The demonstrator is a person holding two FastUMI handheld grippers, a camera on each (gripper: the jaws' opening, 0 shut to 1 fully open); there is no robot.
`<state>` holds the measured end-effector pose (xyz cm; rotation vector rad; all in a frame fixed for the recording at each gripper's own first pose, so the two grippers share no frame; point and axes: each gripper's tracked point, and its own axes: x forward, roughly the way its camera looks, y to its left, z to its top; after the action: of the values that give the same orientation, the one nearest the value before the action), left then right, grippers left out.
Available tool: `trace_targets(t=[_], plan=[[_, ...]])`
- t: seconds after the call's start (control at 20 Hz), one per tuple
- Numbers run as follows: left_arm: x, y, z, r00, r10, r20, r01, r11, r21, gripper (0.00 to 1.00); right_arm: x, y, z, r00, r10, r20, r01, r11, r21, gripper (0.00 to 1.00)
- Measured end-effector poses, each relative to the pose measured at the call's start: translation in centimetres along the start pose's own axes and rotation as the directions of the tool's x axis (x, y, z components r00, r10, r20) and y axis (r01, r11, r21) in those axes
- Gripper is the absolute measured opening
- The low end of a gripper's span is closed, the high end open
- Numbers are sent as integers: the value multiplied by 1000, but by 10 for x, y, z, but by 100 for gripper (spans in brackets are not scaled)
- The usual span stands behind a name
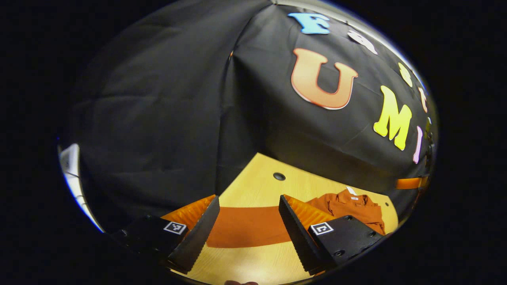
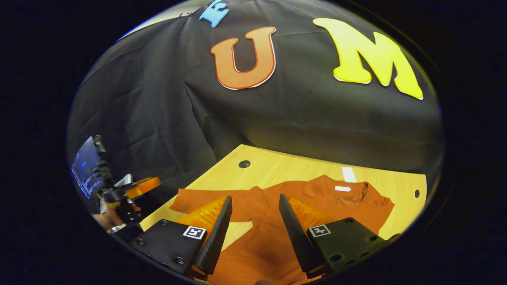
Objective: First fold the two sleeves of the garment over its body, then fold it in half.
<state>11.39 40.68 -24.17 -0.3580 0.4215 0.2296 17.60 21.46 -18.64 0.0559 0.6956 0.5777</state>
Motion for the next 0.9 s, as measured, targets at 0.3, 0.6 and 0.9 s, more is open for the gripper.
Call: trace_targets(t=[0.3,0.6,0.9], plan=[[64,62,-36,983,-14,-181,5,999,-51,99,-89,-74,-24,982,-188,-23,189,981,44,78],[94,78,-61,948,-61,-313,37,996,-83,98,-123,-110,-31,959,-281,-29,282,946,158,78],[100,81,-74,929,-61,-364,29,995,-93,75,-124,-120,-41,954,-297,-51,300,928,222,78]])
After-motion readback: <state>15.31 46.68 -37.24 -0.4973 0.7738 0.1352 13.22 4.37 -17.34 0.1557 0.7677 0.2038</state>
